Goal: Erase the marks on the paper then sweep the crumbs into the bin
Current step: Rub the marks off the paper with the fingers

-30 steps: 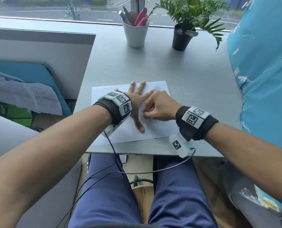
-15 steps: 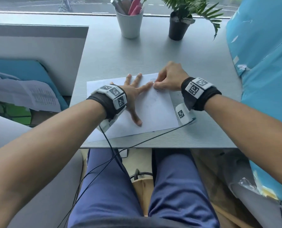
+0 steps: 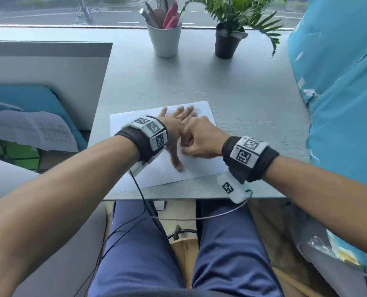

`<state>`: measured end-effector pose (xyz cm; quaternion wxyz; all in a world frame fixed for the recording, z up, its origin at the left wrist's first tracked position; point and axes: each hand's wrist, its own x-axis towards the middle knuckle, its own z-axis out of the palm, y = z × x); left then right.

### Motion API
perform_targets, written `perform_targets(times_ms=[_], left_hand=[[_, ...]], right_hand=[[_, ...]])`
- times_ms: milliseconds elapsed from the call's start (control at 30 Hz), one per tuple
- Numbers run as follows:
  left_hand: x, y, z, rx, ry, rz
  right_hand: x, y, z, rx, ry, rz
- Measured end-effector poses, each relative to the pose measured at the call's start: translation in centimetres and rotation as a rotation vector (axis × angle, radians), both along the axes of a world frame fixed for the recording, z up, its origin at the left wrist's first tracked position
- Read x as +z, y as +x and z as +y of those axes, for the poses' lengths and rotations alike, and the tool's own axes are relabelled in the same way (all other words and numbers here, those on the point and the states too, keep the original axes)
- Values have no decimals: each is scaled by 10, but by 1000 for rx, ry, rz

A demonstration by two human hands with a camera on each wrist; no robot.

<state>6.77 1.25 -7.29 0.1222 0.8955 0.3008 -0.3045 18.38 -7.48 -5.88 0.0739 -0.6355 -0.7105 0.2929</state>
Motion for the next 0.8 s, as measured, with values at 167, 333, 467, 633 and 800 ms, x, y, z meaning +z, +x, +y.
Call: perform_targets(times_ms=[167, 333, 467, 633, 800], left_hand=[[-1, -9, 4, 44, -91, -99], [-3, -6, 2, 49, -89, -84], [-1, -8, 0, 46, -92, -95], [1, -6, 0, 49, -85, -104], [-4, -8, 2, 43, -100, -109]], right_hand=[[5, 49, 37, -255, 107, -1], [-3, 8, -2, -65, 10, 37], [0, 40, 30, -184, 97, 8], [0, 22, 17, -121, 67, 10], [-1, 35, 24, -159, 34, 30]])
